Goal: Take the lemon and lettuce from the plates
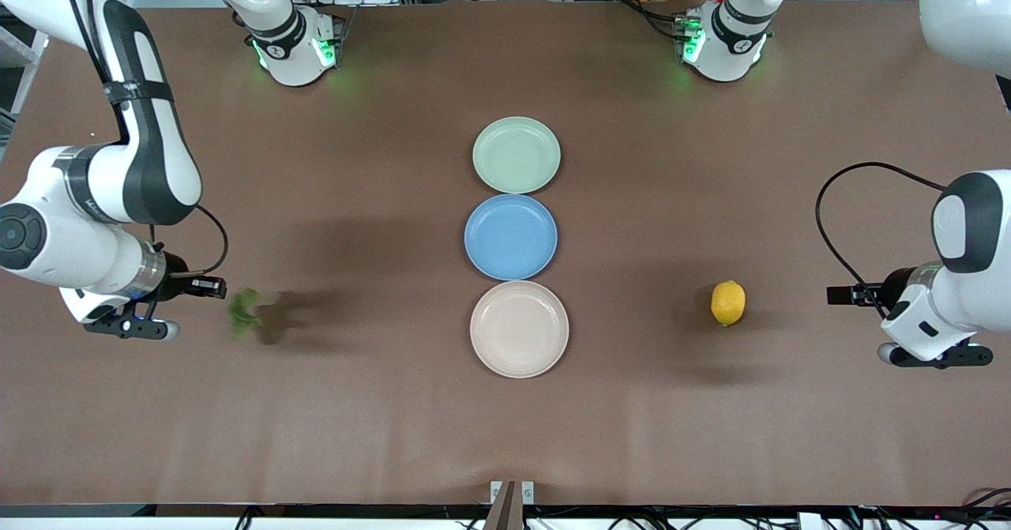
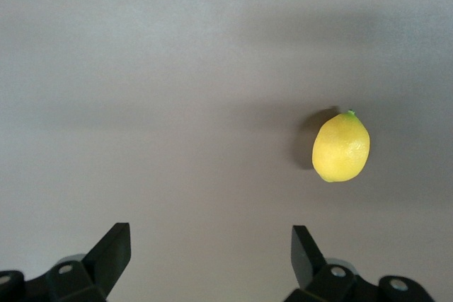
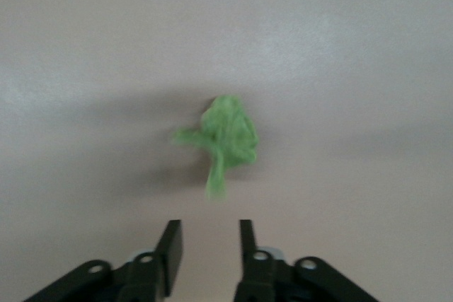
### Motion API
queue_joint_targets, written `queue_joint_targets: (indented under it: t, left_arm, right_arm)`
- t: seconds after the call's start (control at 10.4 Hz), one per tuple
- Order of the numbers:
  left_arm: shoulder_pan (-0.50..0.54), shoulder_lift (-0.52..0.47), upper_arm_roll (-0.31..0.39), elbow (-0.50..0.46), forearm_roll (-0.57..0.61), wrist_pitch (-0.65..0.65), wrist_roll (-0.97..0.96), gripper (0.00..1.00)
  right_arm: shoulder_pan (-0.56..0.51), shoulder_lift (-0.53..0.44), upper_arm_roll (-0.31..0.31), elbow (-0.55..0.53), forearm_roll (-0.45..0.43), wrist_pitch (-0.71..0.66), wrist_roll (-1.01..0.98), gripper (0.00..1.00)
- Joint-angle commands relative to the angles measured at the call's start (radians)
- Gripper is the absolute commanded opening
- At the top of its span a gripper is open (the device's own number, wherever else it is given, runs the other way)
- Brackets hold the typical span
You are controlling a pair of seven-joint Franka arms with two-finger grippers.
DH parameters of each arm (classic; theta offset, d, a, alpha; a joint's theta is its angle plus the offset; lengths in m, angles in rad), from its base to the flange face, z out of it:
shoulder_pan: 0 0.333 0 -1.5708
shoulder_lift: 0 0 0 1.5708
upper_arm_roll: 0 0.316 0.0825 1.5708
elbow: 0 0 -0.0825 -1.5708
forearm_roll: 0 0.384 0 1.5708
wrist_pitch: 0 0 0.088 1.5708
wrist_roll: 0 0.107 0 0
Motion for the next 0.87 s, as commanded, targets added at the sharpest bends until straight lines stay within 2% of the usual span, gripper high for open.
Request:
queue_joint_targets:
  t: [0.0, 0.48, 0.77]
  left_arm:
    - [0.017, -0.152, 0.001, -0.152, -0.020, 0.015, 0.020, 1.00]
    - [0.020, -0.376, 0.003, -0.415, -0.049, 0.116, 0.020, 1.00]
    - [0.007, -0.468, 0.004, -0.455, -0.051, 0.115, 0.014, 1.00]
  right_arm:
    - [-0.041, -0.017, 0.017, -0.005, -0.007, -0.019, -0.056, 1.00]
    - [-0.035, -0.086, 0.018, -0.050, -0.009, -0.107, -0.061, 1.00]
    - [-0.038, -0.227, 0.029, -0.206, -0.023, -0.104, -0.079, 1.00]
